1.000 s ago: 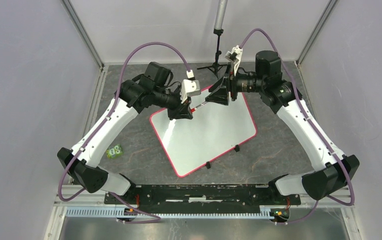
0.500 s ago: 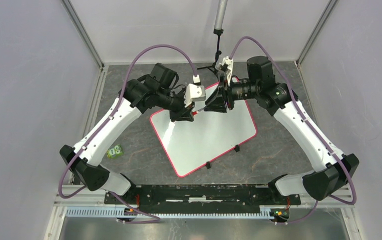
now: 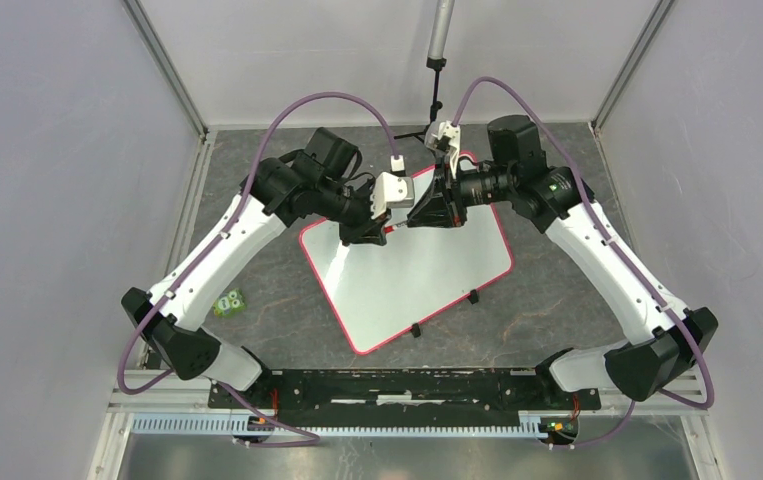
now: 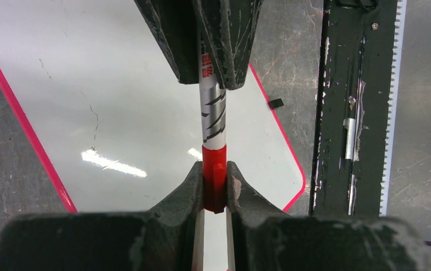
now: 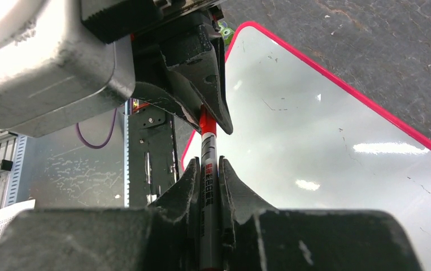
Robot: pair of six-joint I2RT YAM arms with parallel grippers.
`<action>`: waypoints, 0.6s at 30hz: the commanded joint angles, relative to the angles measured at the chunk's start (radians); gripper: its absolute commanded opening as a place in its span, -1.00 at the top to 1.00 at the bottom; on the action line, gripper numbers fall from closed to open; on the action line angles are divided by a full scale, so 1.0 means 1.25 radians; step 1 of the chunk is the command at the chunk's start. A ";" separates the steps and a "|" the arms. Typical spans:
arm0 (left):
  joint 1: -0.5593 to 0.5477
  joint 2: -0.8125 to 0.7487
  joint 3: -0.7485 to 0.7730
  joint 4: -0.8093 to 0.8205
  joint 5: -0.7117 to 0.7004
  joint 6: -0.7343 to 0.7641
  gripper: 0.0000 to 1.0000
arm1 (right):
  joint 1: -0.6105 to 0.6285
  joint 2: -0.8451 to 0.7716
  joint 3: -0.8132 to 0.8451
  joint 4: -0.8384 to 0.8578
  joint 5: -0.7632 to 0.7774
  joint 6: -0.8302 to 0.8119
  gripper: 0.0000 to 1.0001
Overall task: Write a sentence on the whiteboard
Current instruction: Open the pen cap from the whiteboard marker.
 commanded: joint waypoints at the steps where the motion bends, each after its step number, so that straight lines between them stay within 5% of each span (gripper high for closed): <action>1: -0.008 -0.010 0.020 -0.006 -0.003 0.041 0.95 | 0.000 -0.003 0.036 -0.029 0.019 -0.036 1.00; 16: -0.006 -0.025 0.014 -0.007 0.013 0.048 0.95 | -0.025 -0.008 0.015 -0.039 -0.041 -0.018 0.99; 18: -0.007 -0.019 0.029 -0.007 0.017 0.048 0.95 | -0.016 -0.009 0.005 -0.041 -0.038 -0.018 0.67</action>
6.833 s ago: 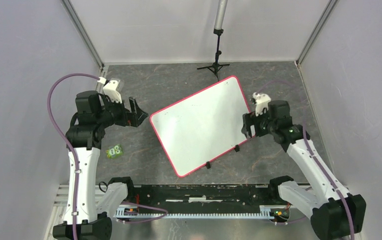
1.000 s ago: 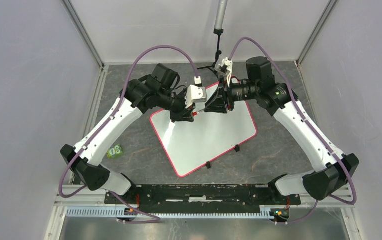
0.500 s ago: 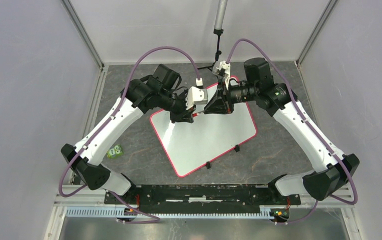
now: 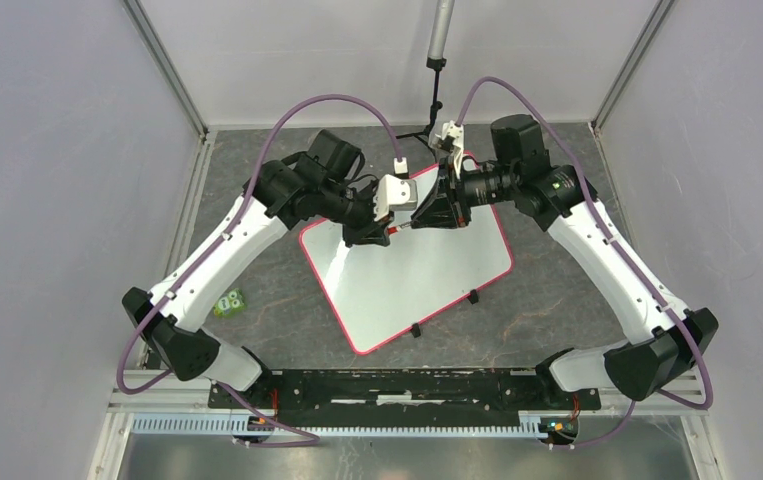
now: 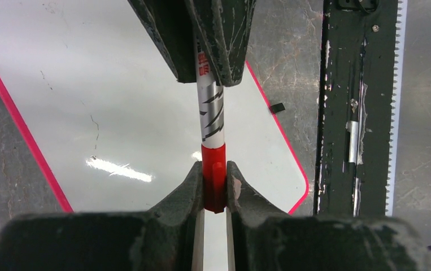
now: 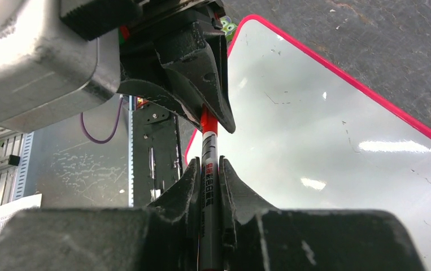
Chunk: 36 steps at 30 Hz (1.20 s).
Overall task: Write a sentence on the whiteboard
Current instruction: Open the pen cap from the whiteboard marker.
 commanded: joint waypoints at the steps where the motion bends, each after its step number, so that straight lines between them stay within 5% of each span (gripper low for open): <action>1: 0.001 -0.012 0.054 -0.041 0.015 0.046 0.95 | 0.008 -0.010 -0.004 -0.004 -0.012 0.008 0.56; 19: -0.058 0.044 0.119 -0.120 -0.061 0.108 0.95 | 0.031 -0.002 0.005 -0.013 -0.006 0.002 0.29; 27: -0.057 0.040 0.118 -0.115 -0.054 0.088 0.95 | 0.032 -0.007 -0.009 -0.020 0.010 -0.007 0.34; 36: -0.057 0.053 0.122 -0.114 -0.076 0.079 0.95 | 0.033 -0.013 -0.005 -0.042 0.043 -0.032 0.11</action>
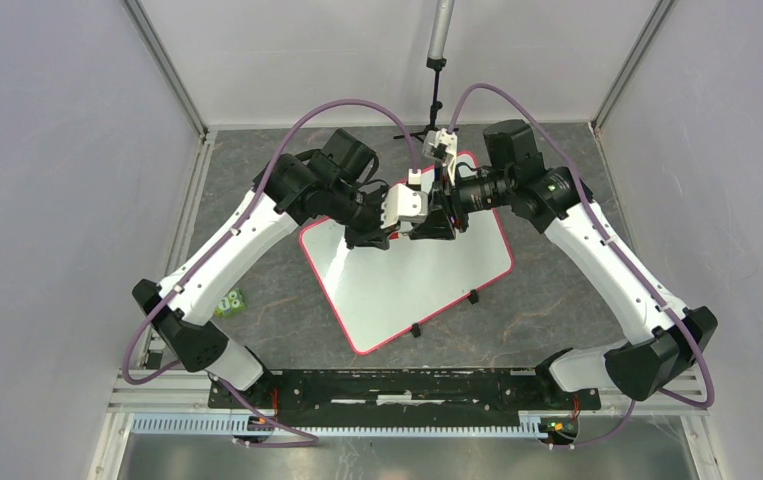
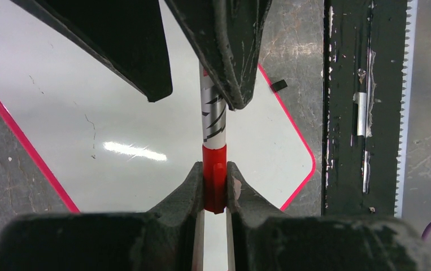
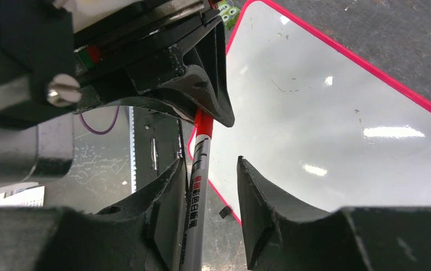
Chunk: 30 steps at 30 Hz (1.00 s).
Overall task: Write a sentence on the whiteboard
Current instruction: Open the pen cap from the whiteboard marker.
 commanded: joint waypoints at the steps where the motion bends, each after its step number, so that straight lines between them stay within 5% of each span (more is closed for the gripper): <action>1: -0.004 0.005 0.027 0.002 -0.010 0.004 0.95 | 0.002 -0.016 -0.001 -0.006 0.019 -0.023 0.11; 6: -0.004 0.015 0.042 0.003 0.001 -0.012 0.95 | 0.003 -0.015 -0.001 0.011 0.018 -0.008 0.40; 12: -0.004 0.028 0.071 0.003 0.019 -0.029 0.95 | 0.007 -0.009 -0.006 0.015 0.014 -0.008 1.00; 30: 0.119 -0.120 -0.099 -0.041 0.021 0.047 0.95 | -0.142 0.022 0.126 -0.119 -0.035 -0.108 1.00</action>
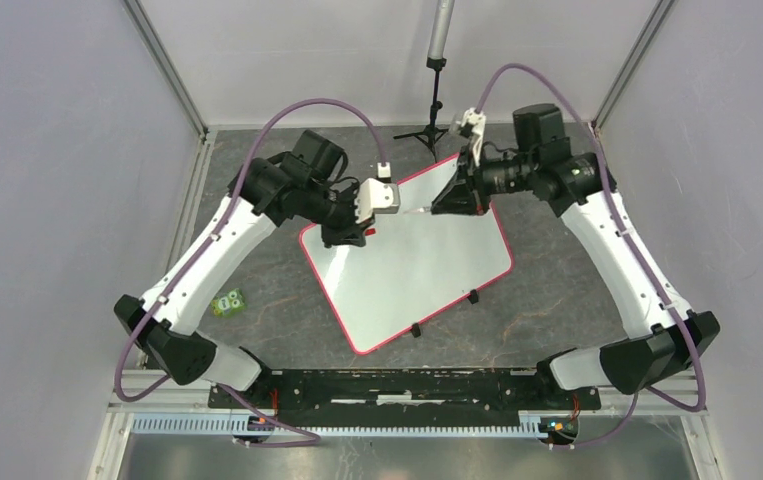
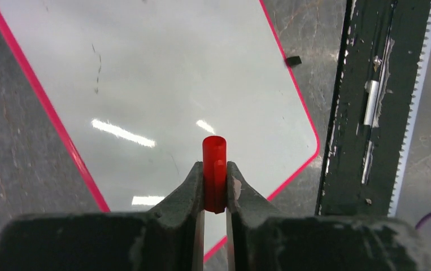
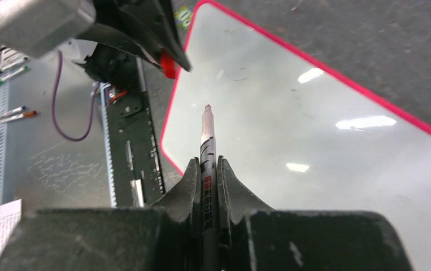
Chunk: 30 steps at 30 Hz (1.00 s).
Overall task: Write a sentence on the whiteboard
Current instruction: Open the pen cap from the whiteboard marker, then place the pen cap at the center of the board.
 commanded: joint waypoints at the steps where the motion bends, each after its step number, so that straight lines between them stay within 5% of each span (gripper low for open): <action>1: 0.051 -0.065 0.001 -0.074 0.019 0.049 0.95 | -0.061 0.011 0.079 -0.044 -0.040 -0.049 1.00; 7: 0.276 -0.080 0.034 -0.040 0.112 -0.002 0.95 | -0.135 0.001 0.083 -0.029 -0.079 -0.044 1.00; 16: 0.608 0.087 -0.048 0.148 -0.003 -0.216 0.95 | -0.221 -0.026 0.024 0.084 -0.091 0.023 1.00; 24: 0.646 0.216 -0.192 0.297 -0.176 -0.280 0.95 | -0.249 0.041 0.027 0.113 0.002 0.061 1.00; 30: 0.653 0.298 -0.239 0.305 -0.245 -0.218 0.95 | -0.267 0.065 0.001 0.044 0.077 -0.073 1.00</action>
